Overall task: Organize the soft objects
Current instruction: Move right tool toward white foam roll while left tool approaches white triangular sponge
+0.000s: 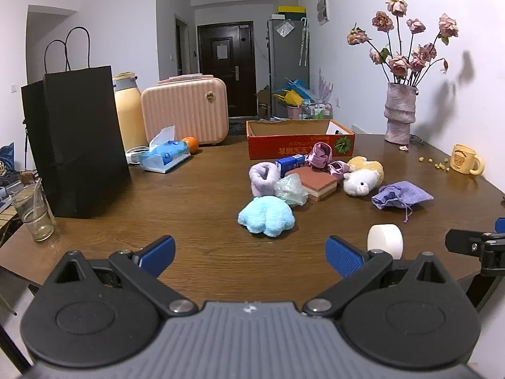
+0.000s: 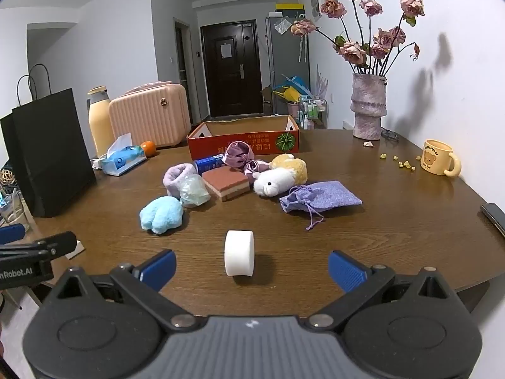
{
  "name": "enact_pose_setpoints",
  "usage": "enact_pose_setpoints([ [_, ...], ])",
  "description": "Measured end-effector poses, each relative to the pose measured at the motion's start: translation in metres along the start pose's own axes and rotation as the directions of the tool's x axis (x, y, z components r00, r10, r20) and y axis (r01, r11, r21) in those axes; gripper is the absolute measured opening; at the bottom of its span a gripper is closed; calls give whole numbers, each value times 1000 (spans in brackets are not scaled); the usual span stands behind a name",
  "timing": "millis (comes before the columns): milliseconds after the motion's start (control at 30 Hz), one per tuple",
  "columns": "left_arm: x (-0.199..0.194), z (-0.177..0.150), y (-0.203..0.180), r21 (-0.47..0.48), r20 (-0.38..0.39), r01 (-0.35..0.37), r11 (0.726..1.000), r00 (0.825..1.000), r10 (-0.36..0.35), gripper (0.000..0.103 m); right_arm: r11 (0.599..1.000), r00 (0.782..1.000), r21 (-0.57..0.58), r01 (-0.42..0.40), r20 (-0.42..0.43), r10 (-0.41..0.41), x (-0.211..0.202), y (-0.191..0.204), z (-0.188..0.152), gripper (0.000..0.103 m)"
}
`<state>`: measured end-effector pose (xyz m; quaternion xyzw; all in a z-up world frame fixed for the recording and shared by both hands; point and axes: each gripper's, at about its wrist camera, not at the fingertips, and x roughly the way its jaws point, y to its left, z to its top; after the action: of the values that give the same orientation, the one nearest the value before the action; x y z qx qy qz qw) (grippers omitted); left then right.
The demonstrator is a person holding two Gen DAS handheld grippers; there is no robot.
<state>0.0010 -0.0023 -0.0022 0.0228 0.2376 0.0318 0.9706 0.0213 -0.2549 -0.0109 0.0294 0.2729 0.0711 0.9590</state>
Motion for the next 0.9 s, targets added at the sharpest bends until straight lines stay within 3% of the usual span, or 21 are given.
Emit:
enact_pose_setpoints([
  [900,1,-1,16,-33,12,-59,998,998,59,103,1000,1000,-10,-13,-10,13,4,10,2,103],
])
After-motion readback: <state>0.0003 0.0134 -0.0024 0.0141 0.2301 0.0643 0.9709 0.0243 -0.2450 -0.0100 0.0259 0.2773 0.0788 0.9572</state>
